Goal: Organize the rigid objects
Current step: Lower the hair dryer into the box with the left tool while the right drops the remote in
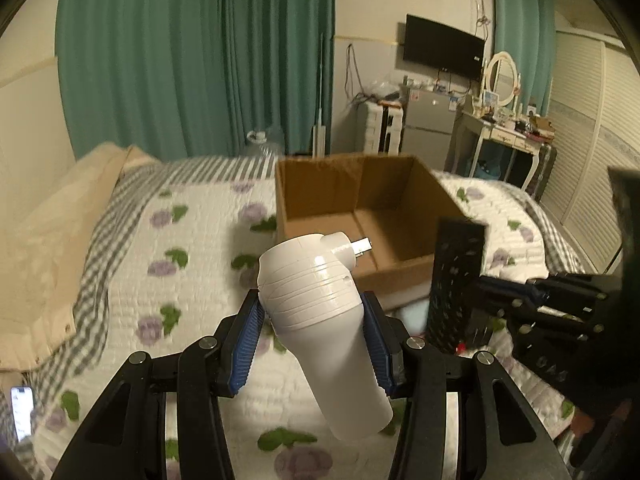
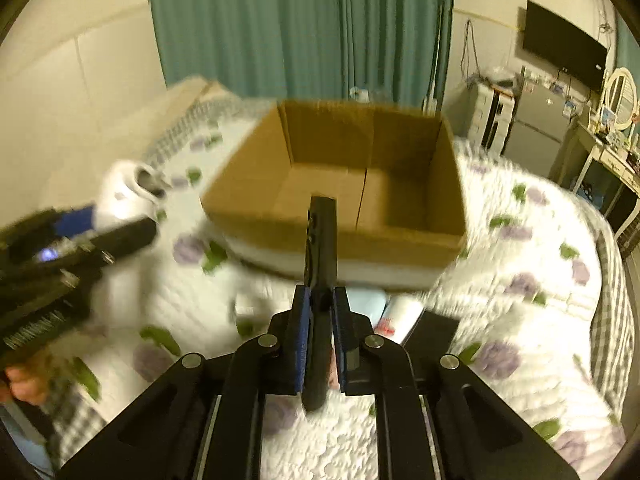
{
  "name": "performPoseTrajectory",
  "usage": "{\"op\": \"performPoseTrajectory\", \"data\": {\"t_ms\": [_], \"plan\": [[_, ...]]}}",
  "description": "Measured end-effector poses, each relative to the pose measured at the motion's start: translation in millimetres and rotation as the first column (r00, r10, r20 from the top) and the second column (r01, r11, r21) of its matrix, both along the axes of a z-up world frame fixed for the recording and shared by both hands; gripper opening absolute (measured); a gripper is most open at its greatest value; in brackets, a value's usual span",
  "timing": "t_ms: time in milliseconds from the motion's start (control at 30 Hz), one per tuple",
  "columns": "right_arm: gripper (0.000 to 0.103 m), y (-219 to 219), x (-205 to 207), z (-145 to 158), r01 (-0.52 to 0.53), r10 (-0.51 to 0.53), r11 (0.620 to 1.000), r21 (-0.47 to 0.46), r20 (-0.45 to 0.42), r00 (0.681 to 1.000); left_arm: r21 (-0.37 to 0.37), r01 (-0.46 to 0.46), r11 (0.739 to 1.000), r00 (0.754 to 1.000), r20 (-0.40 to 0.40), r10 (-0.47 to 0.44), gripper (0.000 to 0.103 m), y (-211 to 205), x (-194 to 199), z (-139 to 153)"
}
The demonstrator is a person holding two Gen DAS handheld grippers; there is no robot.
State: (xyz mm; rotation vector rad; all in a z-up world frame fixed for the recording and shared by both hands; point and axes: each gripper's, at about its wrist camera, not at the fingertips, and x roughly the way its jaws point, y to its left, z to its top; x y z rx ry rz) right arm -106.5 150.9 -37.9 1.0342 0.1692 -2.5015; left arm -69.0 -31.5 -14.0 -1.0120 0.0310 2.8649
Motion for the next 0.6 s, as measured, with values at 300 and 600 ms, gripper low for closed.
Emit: {"op": "performPoseTrajectory", "data": {"t_ms": [300, 600], "plan": [[0.0, 12.9, -55.6, 79.7, 0.036, -0.036, 0.999, -0.004, -0.119, 0.992, -0.008, -0.011, 1.0, 0.999, -0.034, 0.01, 0.049, 15.5, -64.2, 13.2], [0.0, 6.5, -131.4, 22.2, 0.053, -0.053, 0.998, 0.016, -0.013, 0.999, -0.032, -0.01, 0.999, 0.998, 0.062, 0.012, 0.05, 28.7, -134.0, -35.0]]}}
